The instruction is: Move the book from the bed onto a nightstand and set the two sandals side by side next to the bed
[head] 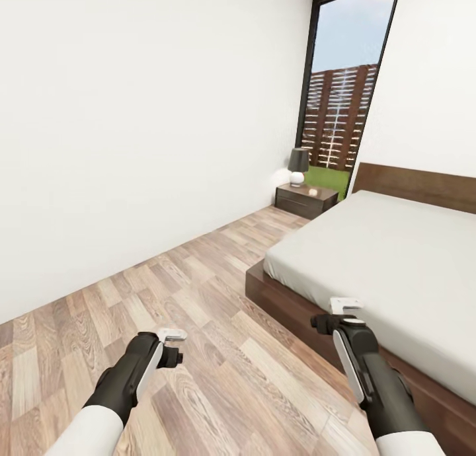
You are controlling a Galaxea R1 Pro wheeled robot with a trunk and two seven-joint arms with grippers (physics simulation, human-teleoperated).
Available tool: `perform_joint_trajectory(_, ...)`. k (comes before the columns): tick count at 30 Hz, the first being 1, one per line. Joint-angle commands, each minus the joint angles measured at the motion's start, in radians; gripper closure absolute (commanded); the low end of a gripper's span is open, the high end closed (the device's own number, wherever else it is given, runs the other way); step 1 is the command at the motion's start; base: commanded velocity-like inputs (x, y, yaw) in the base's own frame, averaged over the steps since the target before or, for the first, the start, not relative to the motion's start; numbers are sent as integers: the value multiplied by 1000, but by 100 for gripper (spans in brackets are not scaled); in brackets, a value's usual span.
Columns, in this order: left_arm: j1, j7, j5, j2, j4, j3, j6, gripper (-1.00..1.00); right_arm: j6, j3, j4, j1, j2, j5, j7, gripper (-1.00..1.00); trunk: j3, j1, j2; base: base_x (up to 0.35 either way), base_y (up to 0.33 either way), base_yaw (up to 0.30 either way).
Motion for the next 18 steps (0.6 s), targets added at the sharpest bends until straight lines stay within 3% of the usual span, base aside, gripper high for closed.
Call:
perform_joint_trajectory(1, -1, 4, -3, 2, 49, -2, 4, -100, 22, 1, -32, 5, 0, -2, -3, -100, -4, 4, -8, 0, 0, 0)
perform_joint_trajectory(6, 0, 6, -5, 4, 109, -3, -3, -100, 30, 0, -47, 7, 0, -3, -2, -100, -20, 23, -43, 0, 0, 0)
perform_joint_trajectory(7, 5, 9, -12, 18, 205, -3, -54, -100, 31, 0, -52, 8, 1, -4, -1, -100, -23, 27, -50, 0, 0, 0)
perform_joint_trajectory(12, 7, 8, -6, 22, 334, -3, -266, -100, 32, 0, -53, 8, 0, -5, -1, -100, -39, 46, -85, 0, 0, 0)
perform_joint_trajectory(17, 6, 9, -6, 24, 391, -4, -304, -100, 32, 0, -53, 8, 0, -5, -1, -100, -54, 65, -120, 0, 0, 0)
perform_joint_trajectory(18, 6, 9, -4, 38, 421, -2, -314, -100, 32, 0, -53, 8, 0, -5, -1, -100, -57, 69, -127, 0, 0, 0)
